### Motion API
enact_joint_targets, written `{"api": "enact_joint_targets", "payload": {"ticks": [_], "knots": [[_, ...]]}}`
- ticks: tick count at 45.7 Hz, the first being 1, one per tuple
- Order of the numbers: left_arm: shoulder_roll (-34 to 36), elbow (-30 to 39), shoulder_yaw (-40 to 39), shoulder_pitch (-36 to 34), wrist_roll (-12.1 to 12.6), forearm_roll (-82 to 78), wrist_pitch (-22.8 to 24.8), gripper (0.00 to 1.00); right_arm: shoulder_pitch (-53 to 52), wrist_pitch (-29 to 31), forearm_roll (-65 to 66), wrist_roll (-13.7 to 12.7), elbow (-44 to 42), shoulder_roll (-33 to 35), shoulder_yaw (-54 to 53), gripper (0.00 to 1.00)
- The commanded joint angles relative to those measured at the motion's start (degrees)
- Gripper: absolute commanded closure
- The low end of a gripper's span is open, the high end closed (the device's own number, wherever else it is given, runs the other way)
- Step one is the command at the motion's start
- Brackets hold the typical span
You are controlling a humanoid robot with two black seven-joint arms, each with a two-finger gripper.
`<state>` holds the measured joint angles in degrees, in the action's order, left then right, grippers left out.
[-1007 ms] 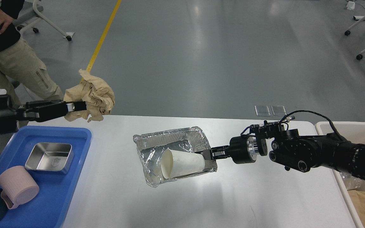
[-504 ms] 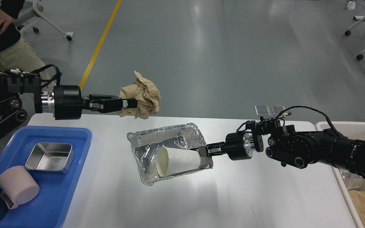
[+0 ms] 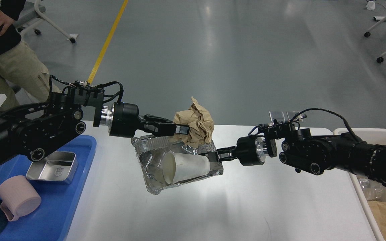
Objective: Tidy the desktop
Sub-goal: 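Place the brown paper into the foil tray and release it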
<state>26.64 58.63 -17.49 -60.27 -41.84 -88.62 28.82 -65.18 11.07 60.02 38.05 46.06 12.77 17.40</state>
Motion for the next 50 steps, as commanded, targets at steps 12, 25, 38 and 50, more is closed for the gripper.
{"api": "enact_joint_targets", "payload": {"ticks": [12, 25, 38, 50], "knots": [[-4.2, -2.7, 2.8, 1.0, 0.1, -0.9, -0.3, 0.86, -0.9, 0.0, -0.3, 0.0, 0.1, 0.1, 0.2, 1.00], [-3.9, -2.8, 2.0, 0.7, 2.6, 2.0, -0.7, 0.10, -0.8, 0.0, -0.3, 0.0, 0.1, 0.4, 0.3, 1.00], [-0.7, -2.6, 1.1, -0.2, 2.6, 7.7, -0.2, 0.06, -0.6, 0.0, -0.3, 0.0, -0.6, 0.0, 0.4, 1.00], [1.1, -1.7, 0.1, -2.2, 2.6, 11.4, 0.0, 0.04, 0.2, 0.0, -0.3, 0.0, -0.7, 0.0, 0.4, 1.00]]}}
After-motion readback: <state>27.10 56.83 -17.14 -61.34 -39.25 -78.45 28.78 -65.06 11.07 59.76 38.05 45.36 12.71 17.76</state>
